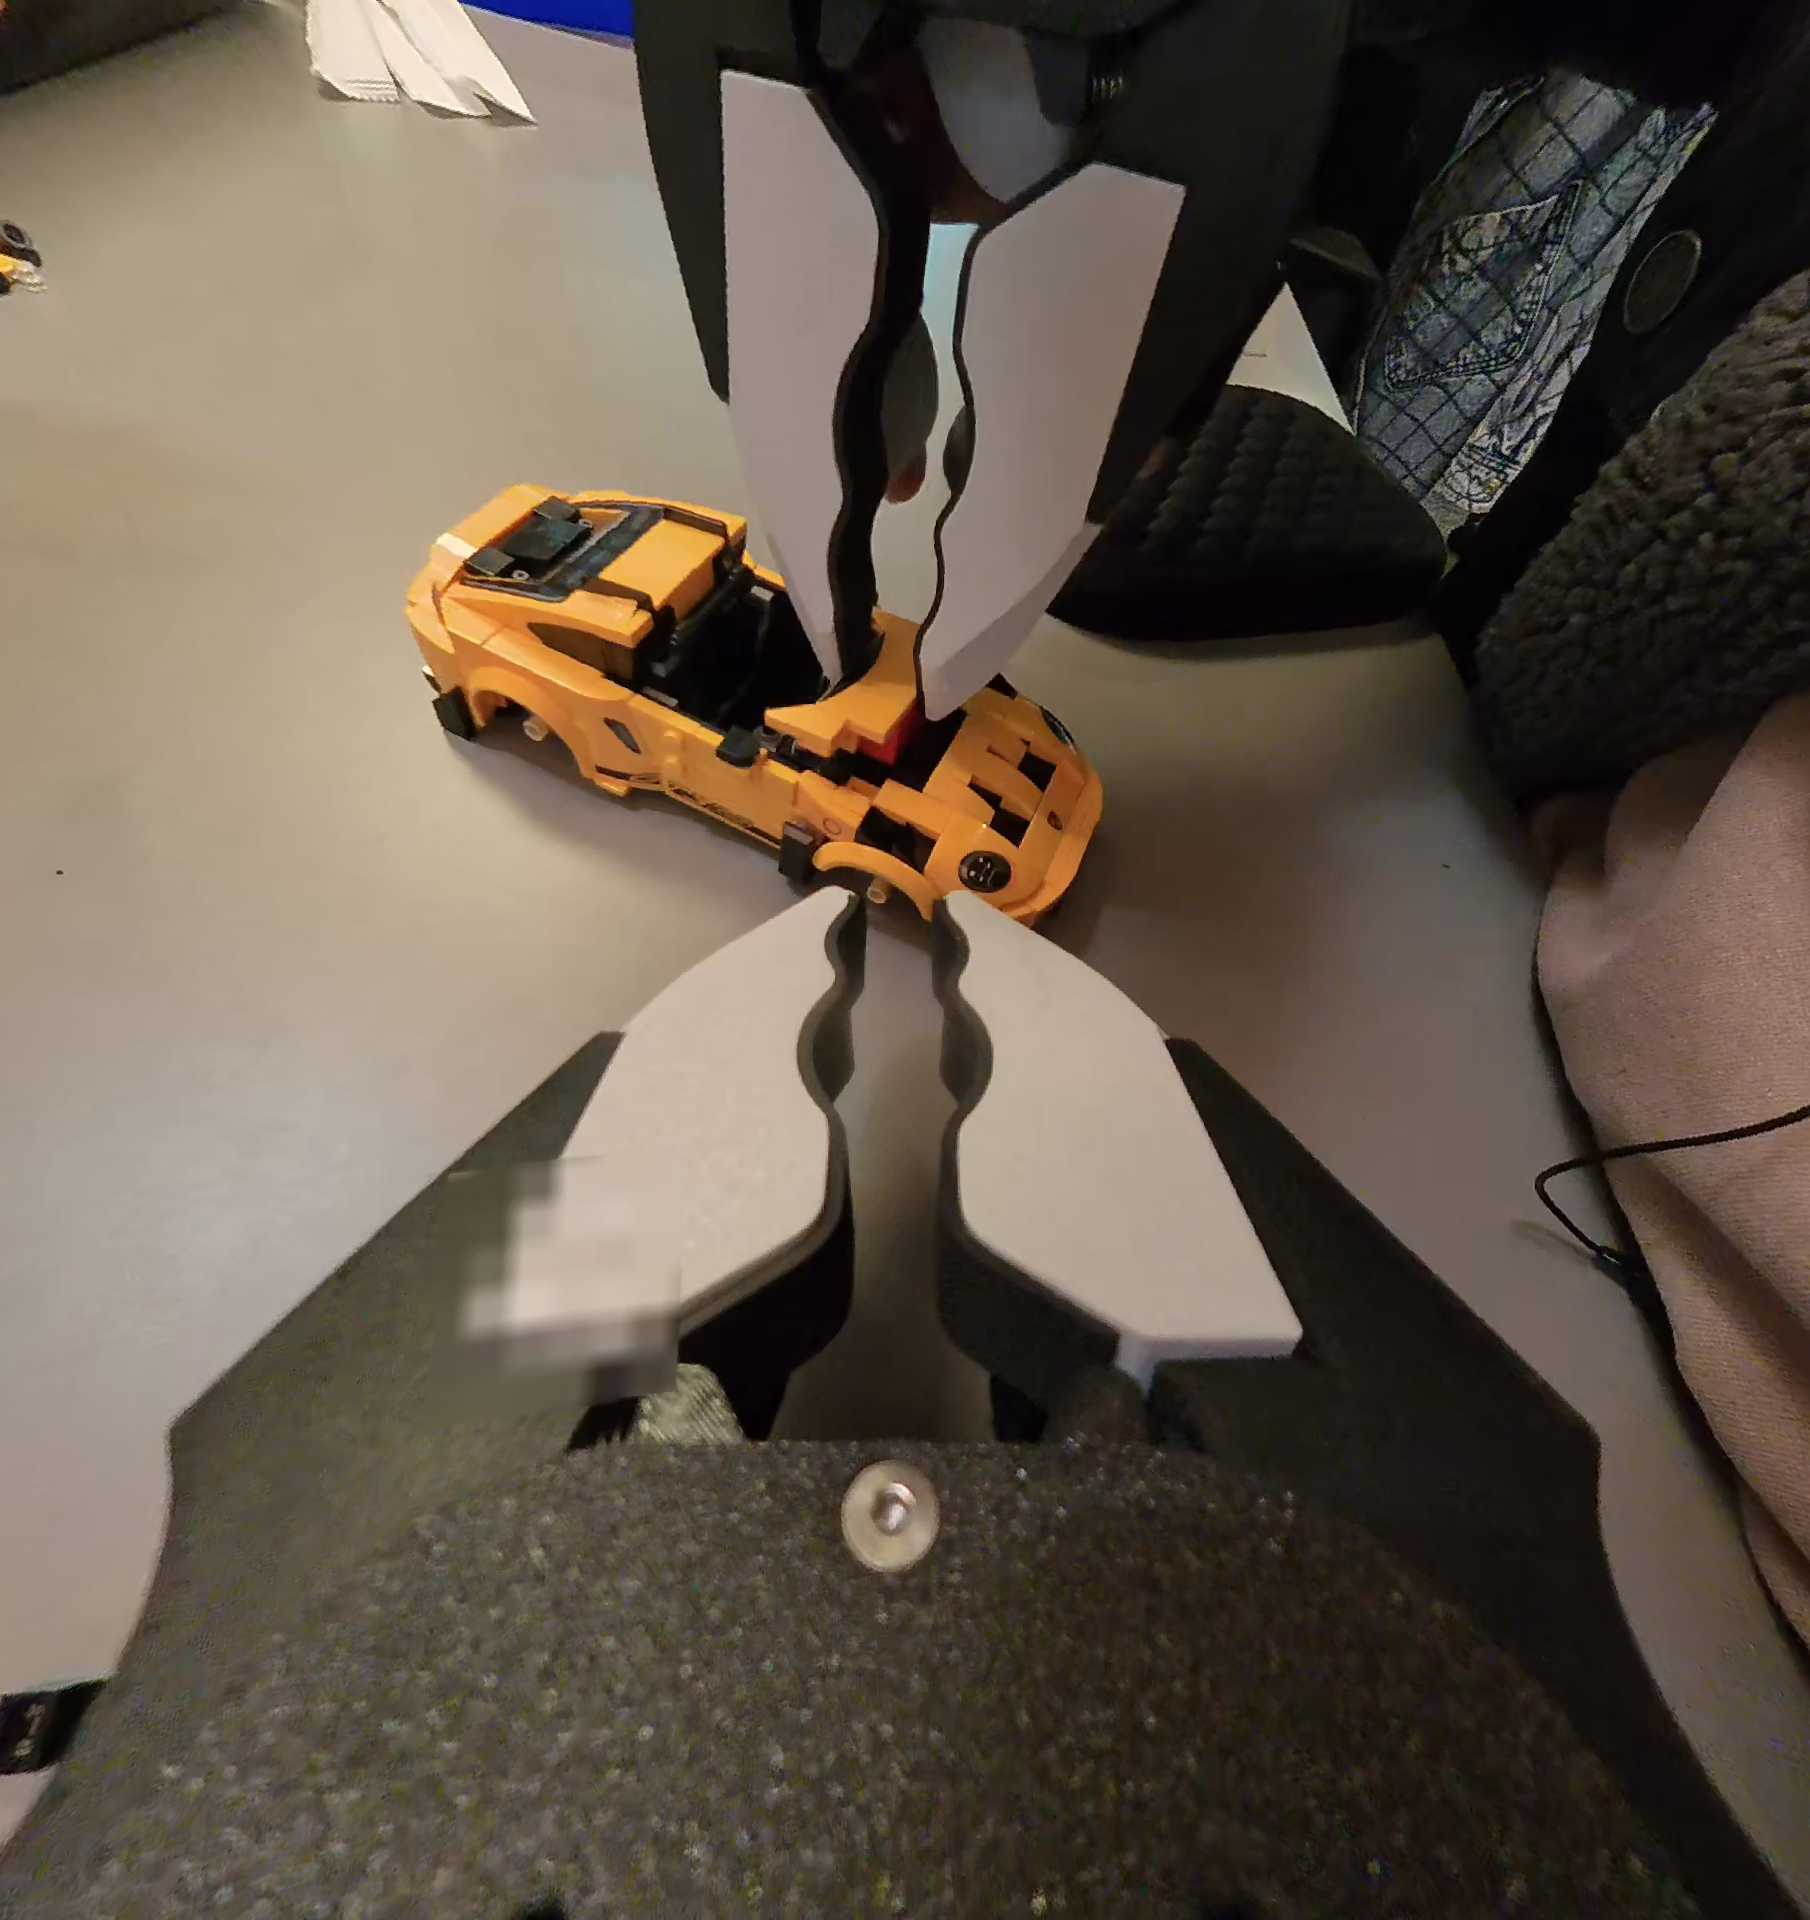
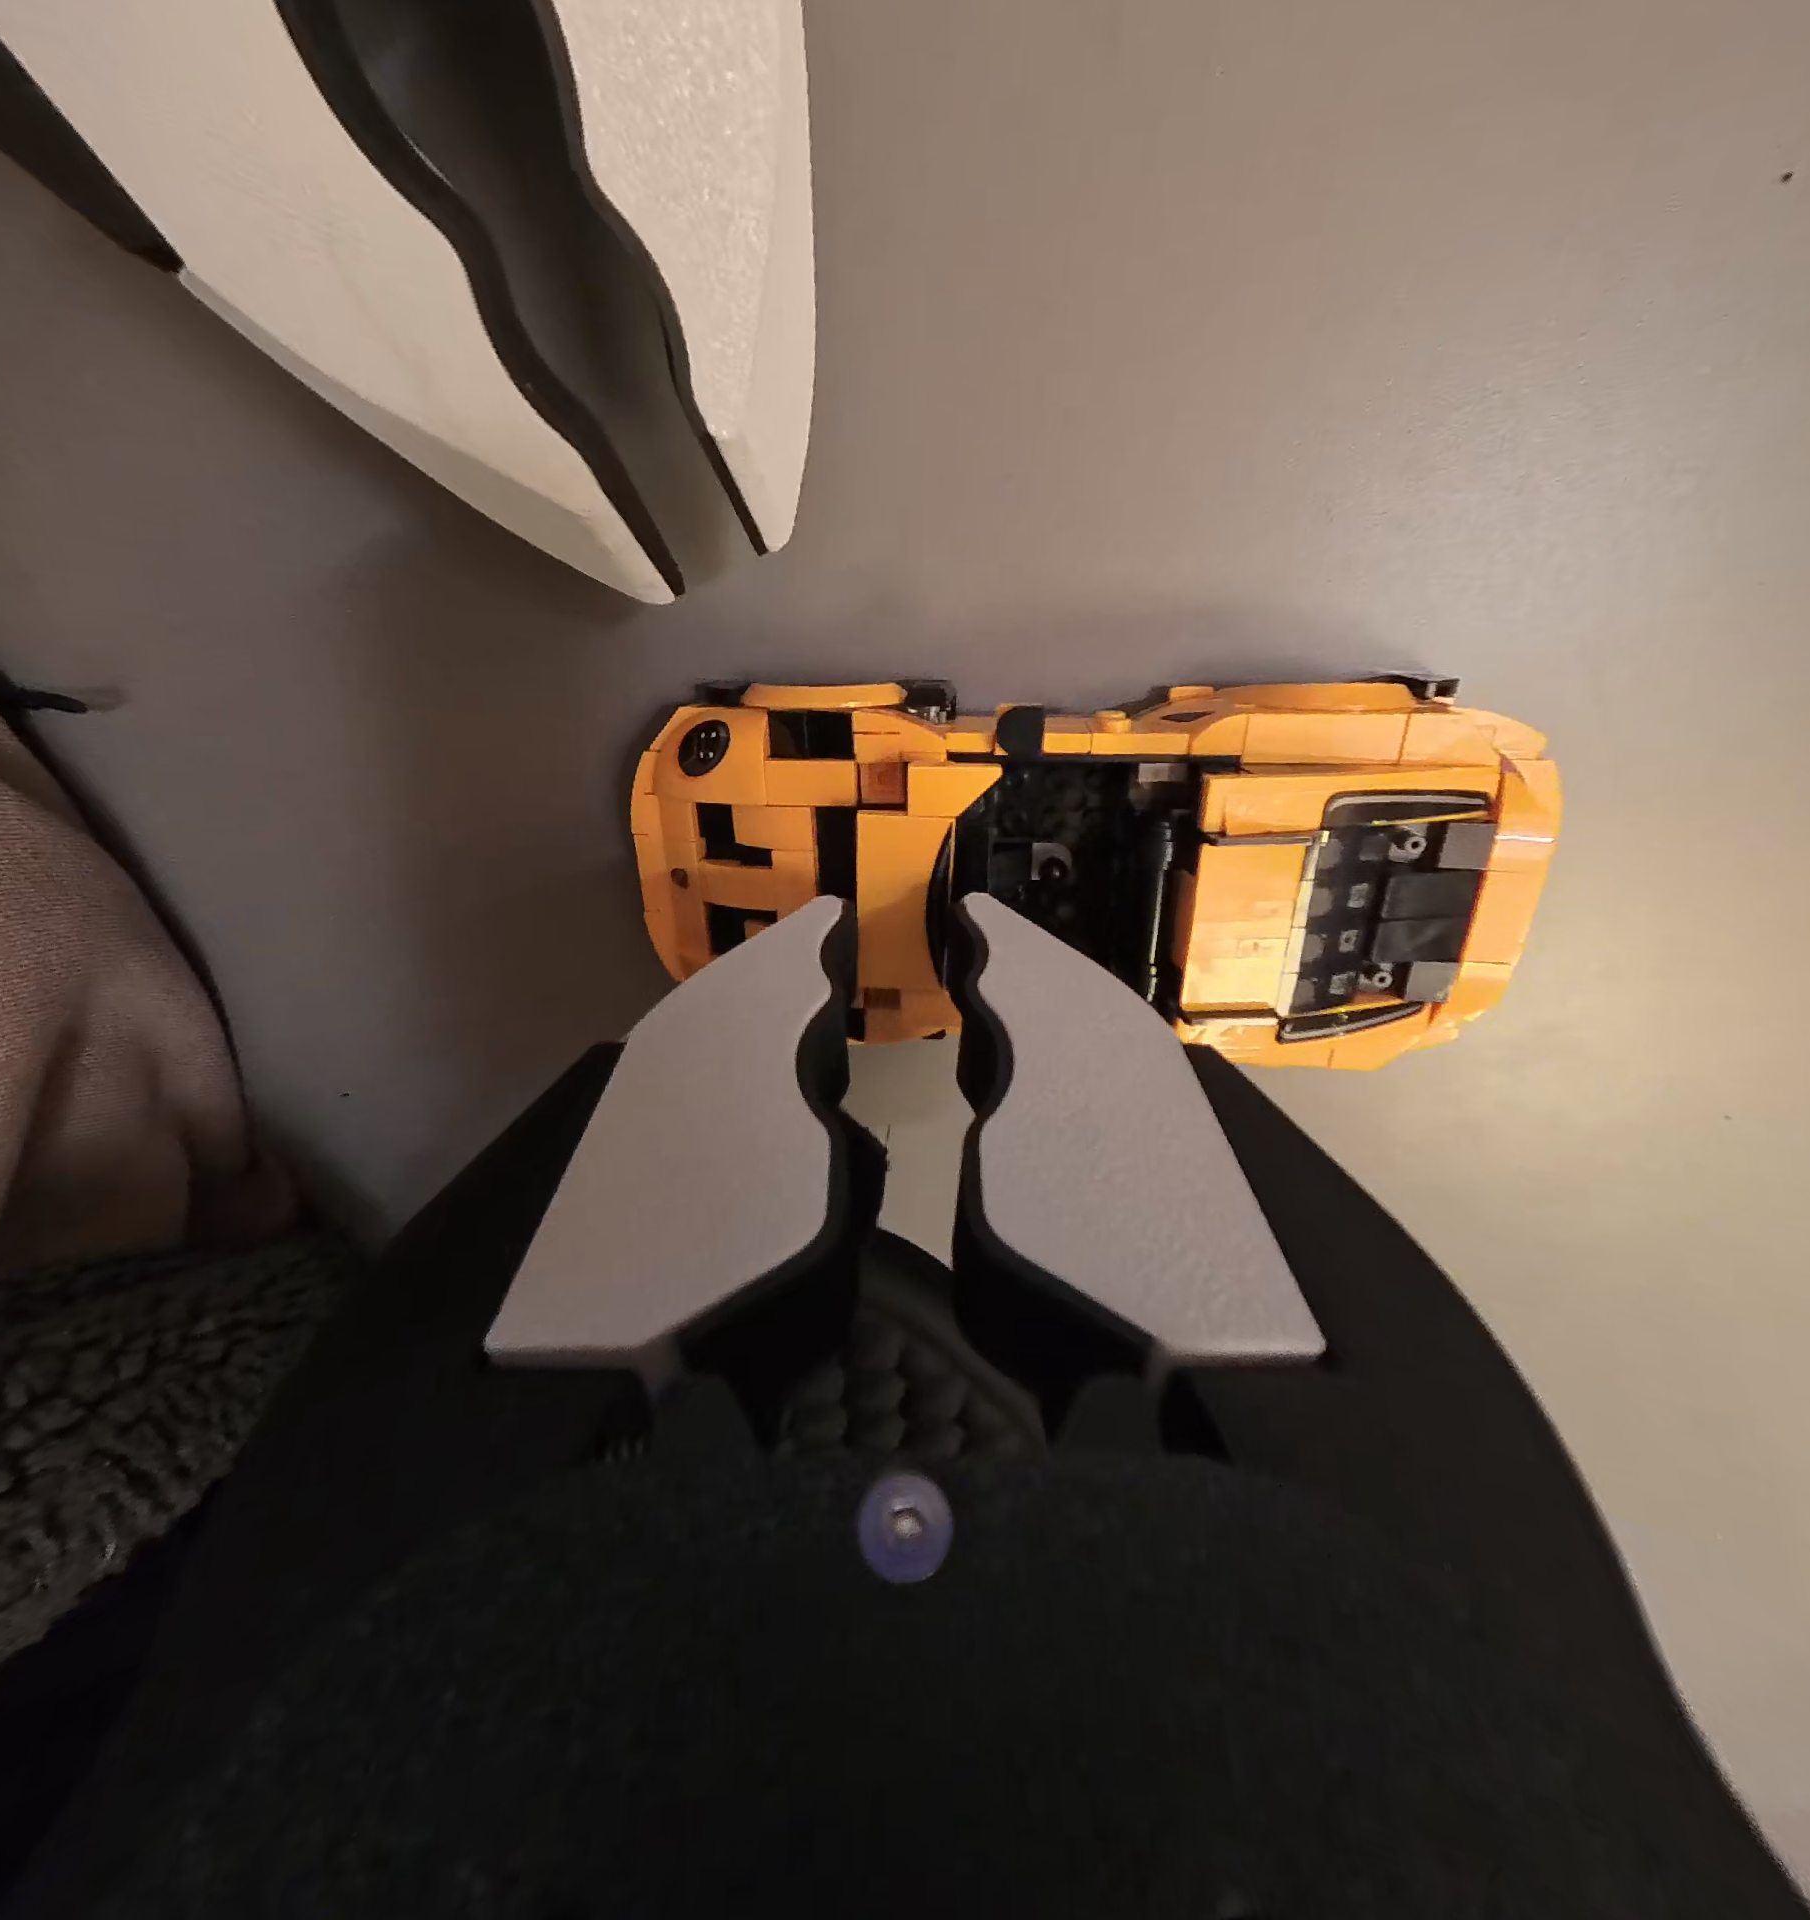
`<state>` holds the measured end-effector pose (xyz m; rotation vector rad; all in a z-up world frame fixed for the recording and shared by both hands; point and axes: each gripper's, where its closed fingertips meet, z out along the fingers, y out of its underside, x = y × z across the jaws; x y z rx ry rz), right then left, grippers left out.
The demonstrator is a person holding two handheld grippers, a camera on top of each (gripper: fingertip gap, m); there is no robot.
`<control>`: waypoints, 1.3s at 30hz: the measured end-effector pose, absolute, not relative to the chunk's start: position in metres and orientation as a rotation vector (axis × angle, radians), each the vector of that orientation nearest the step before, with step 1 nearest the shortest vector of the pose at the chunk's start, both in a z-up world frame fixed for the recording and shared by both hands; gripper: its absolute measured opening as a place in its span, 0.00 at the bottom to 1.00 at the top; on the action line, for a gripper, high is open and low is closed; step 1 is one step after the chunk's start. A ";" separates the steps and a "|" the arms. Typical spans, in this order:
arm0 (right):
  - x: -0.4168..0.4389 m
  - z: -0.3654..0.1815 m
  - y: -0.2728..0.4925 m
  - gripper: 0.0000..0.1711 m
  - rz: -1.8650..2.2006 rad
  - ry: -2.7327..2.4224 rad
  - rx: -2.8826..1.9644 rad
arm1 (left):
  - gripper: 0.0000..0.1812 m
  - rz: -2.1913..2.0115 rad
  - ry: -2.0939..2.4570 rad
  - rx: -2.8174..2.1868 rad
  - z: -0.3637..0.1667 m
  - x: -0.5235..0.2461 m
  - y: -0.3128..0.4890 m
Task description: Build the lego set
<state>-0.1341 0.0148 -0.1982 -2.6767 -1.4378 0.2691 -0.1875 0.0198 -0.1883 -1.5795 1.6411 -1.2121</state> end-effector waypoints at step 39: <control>-0.129 -0.194 0.011 0.06 0.609 -1.209 -1.997 | 0.13 -1.146 1.811 -1.378 -0.181 -0.152 0.027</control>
